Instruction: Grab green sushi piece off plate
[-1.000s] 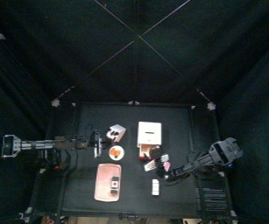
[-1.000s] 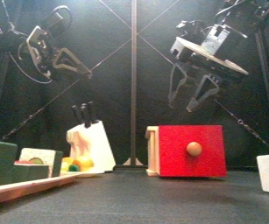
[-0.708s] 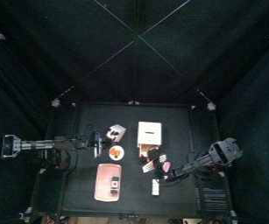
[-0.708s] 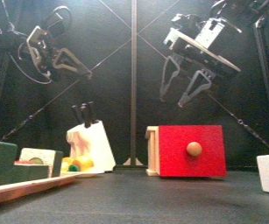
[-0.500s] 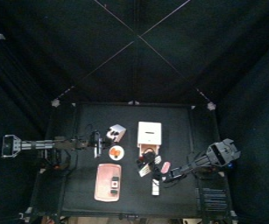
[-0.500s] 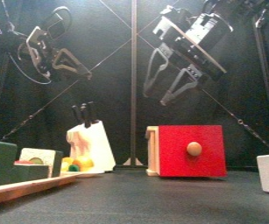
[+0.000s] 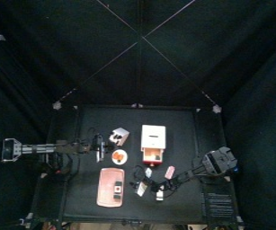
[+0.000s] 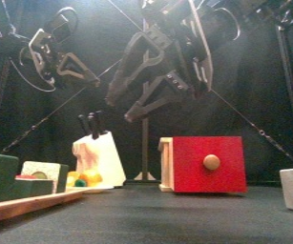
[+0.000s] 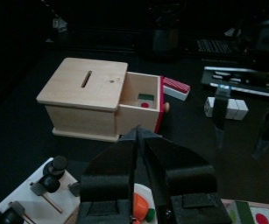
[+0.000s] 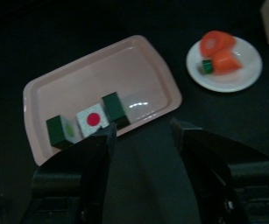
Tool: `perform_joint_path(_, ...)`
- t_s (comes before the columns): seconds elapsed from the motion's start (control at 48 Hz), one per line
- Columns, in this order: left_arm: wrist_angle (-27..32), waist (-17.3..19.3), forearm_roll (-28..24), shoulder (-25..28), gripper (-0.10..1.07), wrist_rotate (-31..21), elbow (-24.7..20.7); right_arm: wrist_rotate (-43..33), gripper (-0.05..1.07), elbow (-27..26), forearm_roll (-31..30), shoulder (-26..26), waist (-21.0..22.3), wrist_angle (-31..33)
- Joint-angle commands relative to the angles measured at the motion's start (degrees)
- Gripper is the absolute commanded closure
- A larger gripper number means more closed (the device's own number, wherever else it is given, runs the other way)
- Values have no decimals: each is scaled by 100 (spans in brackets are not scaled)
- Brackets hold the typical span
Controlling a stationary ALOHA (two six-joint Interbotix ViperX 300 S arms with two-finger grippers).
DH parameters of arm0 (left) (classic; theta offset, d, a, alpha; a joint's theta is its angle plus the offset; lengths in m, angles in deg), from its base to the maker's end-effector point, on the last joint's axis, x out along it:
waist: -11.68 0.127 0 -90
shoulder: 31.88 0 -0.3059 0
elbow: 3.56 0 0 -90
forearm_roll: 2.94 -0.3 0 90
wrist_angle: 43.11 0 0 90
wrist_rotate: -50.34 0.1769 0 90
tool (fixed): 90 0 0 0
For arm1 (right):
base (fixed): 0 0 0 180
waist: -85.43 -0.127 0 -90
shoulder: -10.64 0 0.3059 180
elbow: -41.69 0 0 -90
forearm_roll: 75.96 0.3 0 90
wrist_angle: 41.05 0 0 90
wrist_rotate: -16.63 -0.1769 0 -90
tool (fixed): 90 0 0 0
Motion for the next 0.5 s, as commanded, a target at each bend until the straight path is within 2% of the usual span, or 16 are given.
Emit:
perform_joint_path(0.0,-44,18,18,-9,45,9,-79,0,16,-290,-229,-70,79,-255)
perform_joint_path(0.167,-44,18,9,-9,45,9,-70,9,16,-571,-360,-448,185,-545)
perform_joint_path(0.479,-44,18,9,-9,45,18,-70,9,16,-976,-483,-923,316,-589)
